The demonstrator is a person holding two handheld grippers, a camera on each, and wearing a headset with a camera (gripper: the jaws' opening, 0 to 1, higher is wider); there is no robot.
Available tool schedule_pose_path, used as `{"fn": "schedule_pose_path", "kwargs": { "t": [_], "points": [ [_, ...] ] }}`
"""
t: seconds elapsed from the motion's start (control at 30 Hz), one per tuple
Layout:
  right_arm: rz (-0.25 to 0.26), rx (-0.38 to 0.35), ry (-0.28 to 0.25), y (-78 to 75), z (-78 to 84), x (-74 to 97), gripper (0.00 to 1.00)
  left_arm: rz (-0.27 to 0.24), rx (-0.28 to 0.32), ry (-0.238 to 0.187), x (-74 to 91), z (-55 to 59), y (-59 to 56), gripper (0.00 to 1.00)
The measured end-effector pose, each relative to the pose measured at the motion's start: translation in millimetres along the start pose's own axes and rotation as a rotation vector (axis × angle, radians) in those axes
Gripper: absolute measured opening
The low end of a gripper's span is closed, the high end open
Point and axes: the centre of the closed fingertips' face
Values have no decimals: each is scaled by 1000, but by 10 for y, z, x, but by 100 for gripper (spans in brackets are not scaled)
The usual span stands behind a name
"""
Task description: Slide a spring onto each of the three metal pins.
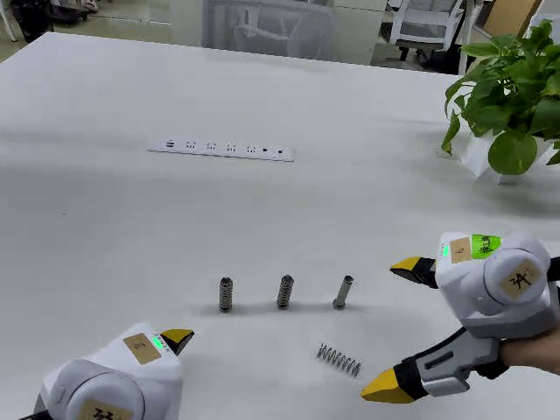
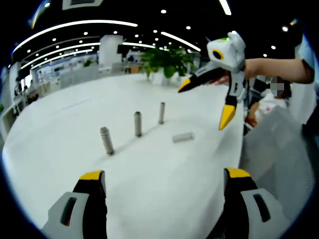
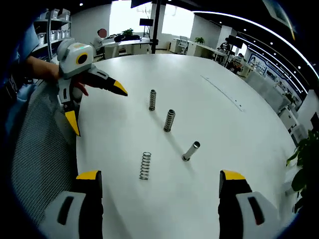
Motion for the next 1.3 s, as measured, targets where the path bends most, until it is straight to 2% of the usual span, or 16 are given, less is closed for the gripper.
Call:
{"fn": "schedule_pose_path", "kwargs": {
  "t": [0.23, 0.37, 0.53, 0.67, 0.83, 1.07, 1.2, 1.23, 1.3],
  "points": [
    [42, -62, -40, 43, 67, 128, 99, 20, -19, 17, -29, 3, -29, 99],
    [44, -80, -38, 78, 140, 148, 99, 43, -38, 34, -62, 15, -60, 99],
    [50, -98, -47, 110, 153, 165, 99, 69, -66, 52, -98, 26, -69, 99],
    [58, -119, -62, 151, 174, 192, 99, 109, -97, 73, -149, 19, -116, 98],
    [60, -130, -56, 241, 246, 211, 99, 191, -161, 109, -255, 10, -219, 95],
    [74, -168, -74, 329, 299, 287, 99, 246, -228, 126, -431, -75, -277, 94],
    [91, -189, -80, 349, 354, 355, 99, 287, -268, 139, -529, -127, -307, 89],
    [97, -199, -82, 354, 378, 374, 99, 314, -294, 147, -555, -139, -326, 87],
    [105, -211, -83, 368, 415, 401, 98, 335, -309, 158, -595, -166, -332, 78]
  ]
}}
Point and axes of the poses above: the centre of the closed fingertips' face, and the gripper's own axes: x roughly backward along the fingers, y roughly to its left, z roughly out of its underside, and after that the axes turned 4 degrees about -y, right-handed
